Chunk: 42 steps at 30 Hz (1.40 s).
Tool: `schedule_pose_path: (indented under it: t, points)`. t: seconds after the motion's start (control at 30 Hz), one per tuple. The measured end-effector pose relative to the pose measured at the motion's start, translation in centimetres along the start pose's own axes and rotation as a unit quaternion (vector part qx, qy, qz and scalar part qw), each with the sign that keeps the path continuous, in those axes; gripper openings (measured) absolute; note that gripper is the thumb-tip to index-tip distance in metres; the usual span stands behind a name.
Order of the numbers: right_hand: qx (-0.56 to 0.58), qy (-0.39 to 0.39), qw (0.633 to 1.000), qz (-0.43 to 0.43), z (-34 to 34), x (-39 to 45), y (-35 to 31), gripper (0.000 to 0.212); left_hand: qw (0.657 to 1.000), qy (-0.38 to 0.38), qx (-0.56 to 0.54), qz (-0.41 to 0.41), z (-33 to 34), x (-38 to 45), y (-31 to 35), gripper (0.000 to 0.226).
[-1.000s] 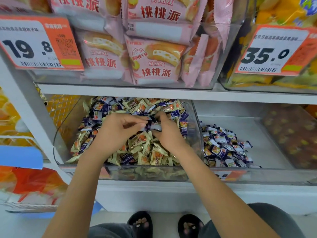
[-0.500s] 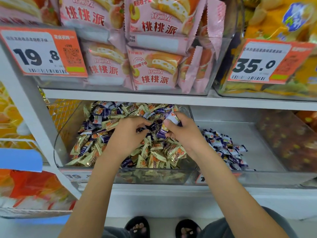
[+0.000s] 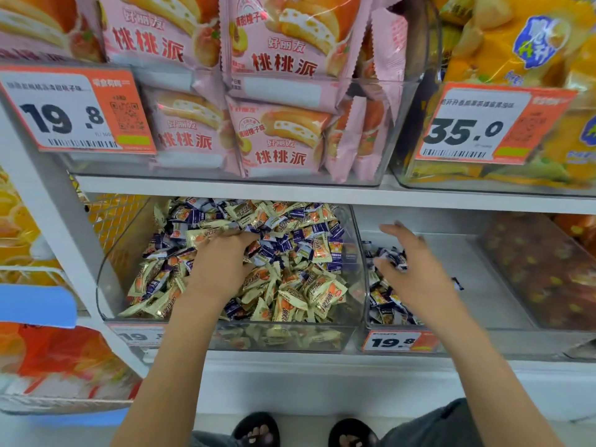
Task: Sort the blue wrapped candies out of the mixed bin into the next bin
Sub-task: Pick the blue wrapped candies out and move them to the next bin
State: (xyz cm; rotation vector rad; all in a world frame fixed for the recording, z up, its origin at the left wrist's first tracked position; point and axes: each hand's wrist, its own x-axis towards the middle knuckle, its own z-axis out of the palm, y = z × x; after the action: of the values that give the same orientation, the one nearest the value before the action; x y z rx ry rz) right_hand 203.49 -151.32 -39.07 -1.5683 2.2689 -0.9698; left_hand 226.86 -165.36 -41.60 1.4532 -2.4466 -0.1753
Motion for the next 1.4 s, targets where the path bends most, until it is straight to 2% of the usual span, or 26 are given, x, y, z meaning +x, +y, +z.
schedule_pose_path:
  t: [0.03, 0.07, 0.13, 0.2, 0.27, 0.33, 0.43, 0.57, 0.63, 0.7, 0.73, 0.87, 1.0, 1.1, 1.17, 1.27, 1.4]
  points:
    - [0.011, 0.049, 0.997, -0.054, 0.8, 0.1, -1.4, 0.04, 1.0, 0.0, 0.007, -0.003, 0.1, 0.1, 0.2, 0.054]
    - [0.024, 0.056, 0.993, -0.101, 1.8, 0.3, -3.0, 0.035, 1.0, 0.001, 0.008, -0.005, 0.2, 0.3, 0.3, 0.052]
    - [0.039, -0.016, 0.987, -0.156, 4.6, 1.3, -5.5, 0.031, 1.0, 0.01, -0.001, 0.0, 0.3, 0.4, 0.4, 0.046]
    - [0.008, -0.112, 0.979, -0.168, 7.6, 2.7, -7.0, 0.035, 1.0, 0.013, -0.026, 0.006, 0.2, 0.5, 0.2, 0.041]
    - [-0.021, -0.182, 0.972, -0.147, 9.7, 4.2, -7.4, 0.049, 0.998, 0.002, -0.064, 0.004, 0.1, 0.5, -0.2, 0.04]
    - [0.011, -0.22, 0.967, -0.129, 11.0, 4.9, -7.4, 0.071, 0.995, -0.011, -0.097, -0.001, -0.1, 0.7, -0.8, 0.041]
    - [0.021, -0.212, 0.967, -0.139, 12.2, 5.4, -7.6, 0.083, 0.992, -0.024, -0.122, -0.012, -0.6, 0.9, -1.4, 0.038]
    - [0.01, -0.145, 0.974, -0.172, 13.6, 6.1, -7.9, 0.067, 0.991, -0.042, -0.129, -0.012, -0.7, 0.9, -1.6, 0.029]
    - [0.048, -0.14, 0.969, -0.196, 13.9, 5.6, -7.7, 0.059, 0.989, -0.068, -0.13, -0.009, -0.6, 1.0, -1.6, 0.028]
    - [0.084, -0.141, 0.967, -0.197, 14.0, 5.3, -7.6, 0.051, 0.987, -0.07, -0.146, -0.012, -0.5, 1.0, -1.5, 0.017]
    - [0.097, -0.14, 0.966, -0.192, 13.9, 5.2, -7.7, 0.047, 0.984, -0.056, -0.171, -0.021, -0.6, 1.0, -1.5, 0.011]
    - [0.132, -0.149, 0.967, -0.161, 14.1, 5.5, -7.9, 0.032, 0.967, -0.007, -0.25, -0.046, -1.0, 0.6, -1.4, 0.025]
    - [0.115, -0.183, 0.97, -0.115, 14.0, 5.6, -7.6, 0.013, 0.977, 0.012, -0.211, -0.035, -1.5, 0.3, -1.5, 0.025]
    - [0.127, -0.233, 0.961, -0.072, 12.8, 5.6, -7.6, 0.019, 0.982, 0.019, -0.188, -0.025, -1.7, 0.2, -1.7, 0.024]
    - [0.184, -0.22, 0.958, -0.022, 11.5, 5.6, -7.6, 0.023, 0.984, 0.004, -0.178, -0.013, -1.7, 0.1, -1.8, 0.025]
    - [0.312, -0.19, 0.928, 0.075, 10.0, 5.7, -7.5, 0.017, 0.986, -0.009, -0.164, -0.014, -1.6, 0.1, -1.7, 0.026]
    - [0.421, -0.182, 0.87, 0.181, 9.1, 5.8, -7.6, 0.007, 0.987, 0.004, -0.158, 0.0, -1.4, 0.2, -1.7, 0.023]
